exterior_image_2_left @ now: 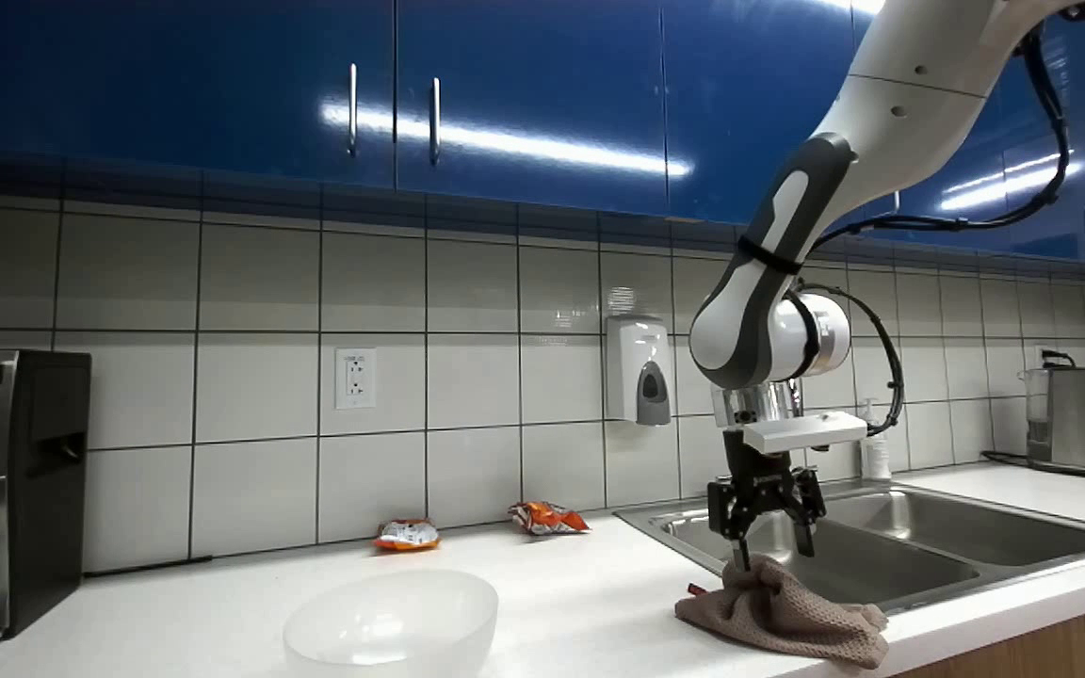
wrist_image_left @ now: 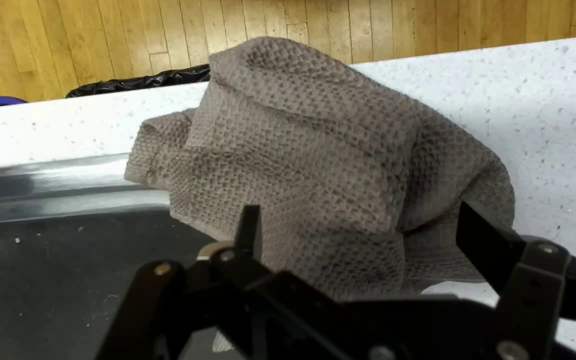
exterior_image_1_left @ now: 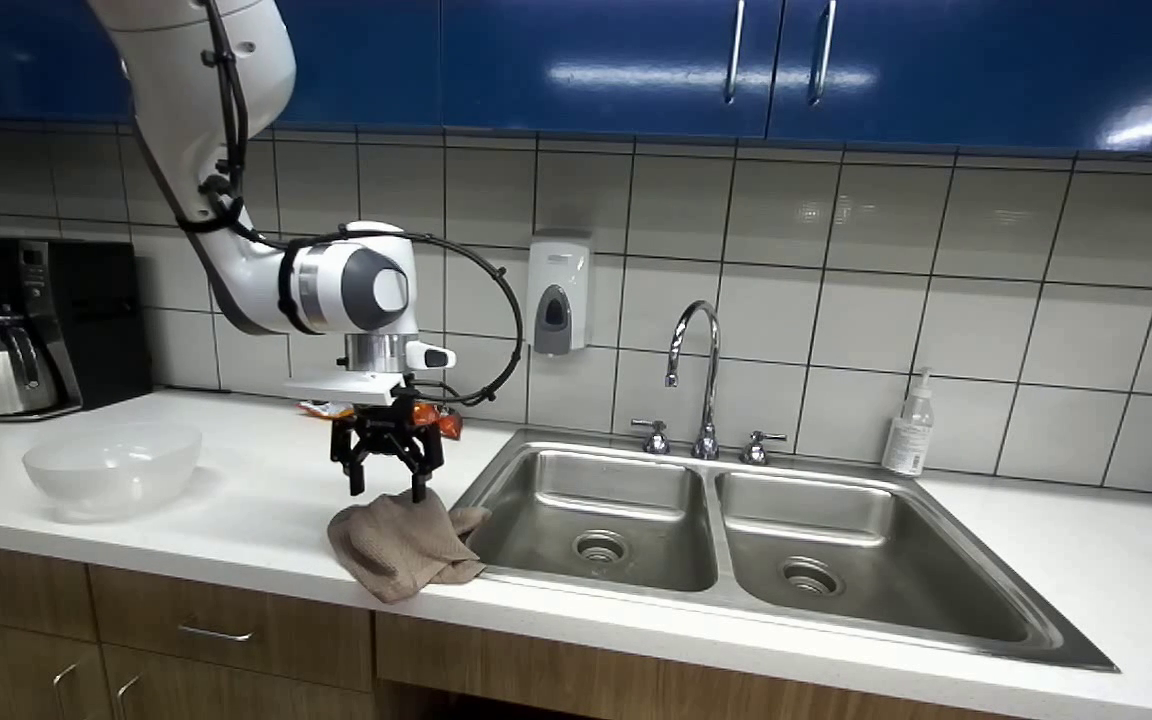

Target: Put the towel in the plastic bowl

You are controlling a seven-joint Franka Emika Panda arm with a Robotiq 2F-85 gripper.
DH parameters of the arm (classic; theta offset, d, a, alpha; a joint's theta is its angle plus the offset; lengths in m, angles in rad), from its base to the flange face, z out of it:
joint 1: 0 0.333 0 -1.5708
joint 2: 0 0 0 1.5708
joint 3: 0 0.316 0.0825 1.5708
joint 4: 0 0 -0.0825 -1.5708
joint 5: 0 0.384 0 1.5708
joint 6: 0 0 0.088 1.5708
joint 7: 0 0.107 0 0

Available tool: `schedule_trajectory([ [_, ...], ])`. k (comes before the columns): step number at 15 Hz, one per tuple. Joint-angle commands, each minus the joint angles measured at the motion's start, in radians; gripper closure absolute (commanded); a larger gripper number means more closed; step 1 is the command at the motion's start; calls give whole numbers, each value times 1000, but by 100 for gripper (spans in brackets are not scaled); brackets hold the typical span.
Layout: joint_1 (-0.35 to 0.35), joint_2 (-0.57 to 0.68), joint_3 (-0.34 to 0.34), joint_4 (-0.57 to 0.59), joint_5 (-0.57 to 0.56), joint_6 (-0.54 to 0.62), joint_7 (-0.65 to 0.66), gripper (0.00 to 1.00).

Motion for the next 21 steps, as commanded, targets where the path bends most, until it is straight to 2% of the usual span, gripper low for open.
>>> schedule_trajectory([
  [1,1,37,-2,46,-13,-21,38,0],
  [15,-4,78,1,32,8,-12,29,0],
  [16,-7,75,4,31,15,-9,22,25],
  [18,-9,73,5,29,20,-2,19,34],
  [21,-9,65,8,19,24,9,12,60],
])
